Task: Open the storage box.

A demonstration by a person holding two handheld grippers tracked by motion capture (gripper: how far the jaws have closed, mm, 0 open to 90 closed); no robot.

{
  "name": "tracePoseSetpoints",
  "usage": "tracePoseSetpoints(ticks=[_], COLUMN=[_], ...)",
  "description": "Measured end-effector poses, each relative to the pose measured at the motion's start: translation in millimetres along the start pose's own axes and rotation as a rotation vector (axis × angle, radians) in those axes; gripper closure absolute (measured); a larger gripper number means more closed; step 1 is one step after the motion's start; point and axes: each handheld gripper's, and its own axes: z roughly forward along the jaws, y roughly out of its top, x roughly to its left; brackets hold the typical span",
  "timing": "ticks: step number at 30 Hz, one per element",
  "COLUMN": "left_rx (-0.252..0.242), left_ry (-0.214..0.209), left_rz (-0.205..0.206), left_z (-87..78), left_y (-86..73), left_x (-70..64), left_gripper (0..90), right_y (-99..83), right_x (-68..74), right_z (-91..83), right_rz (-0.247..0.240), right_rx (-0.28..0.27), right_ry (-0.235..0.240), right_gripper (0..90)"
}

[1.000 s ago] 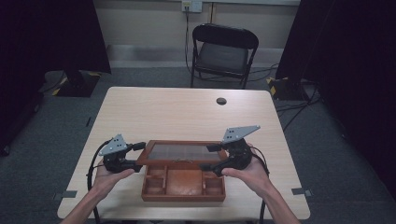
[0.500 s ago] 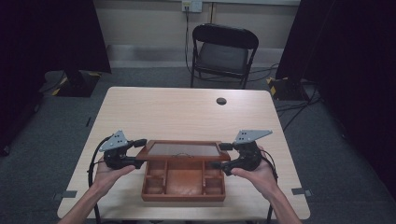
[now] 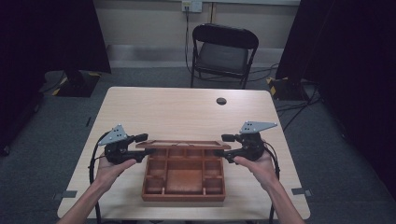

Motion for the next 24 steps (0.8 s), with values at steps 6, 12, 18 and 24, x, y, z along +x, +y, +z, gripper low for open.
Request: tracePoseSetpoints(ticks=[6,12,18,24], left_rx=[-0.004,-0.016,-0.022,-0.019], left_ry=[0.012,0.009,0.003,-0.002], left_rz=[-0.003,0.000,-0.018,-0.022], left_z=[2.0,8.1,12.3,15.6], left_y=[6.9,15.3,17.7,20.7], left_x=[2.8,3.1,5.2,10.0], left_gripper=[38.4,40.4,42.2,42.7], right_y=[2.0,7.8,14.2,14.3], right_x=[-9.7,-12.3,-13.4,-17.0], right_z=[4.9,5.6,8.2,10.3], right_rz=[0.016,0.012,0.009,0.026], right_rx=[-0.018,-0.048,-0.072,-0.081], right_ry=[0.008,0.016,0.021,0.009], right_gripper=[39.0,46.7,48.2,44.6])
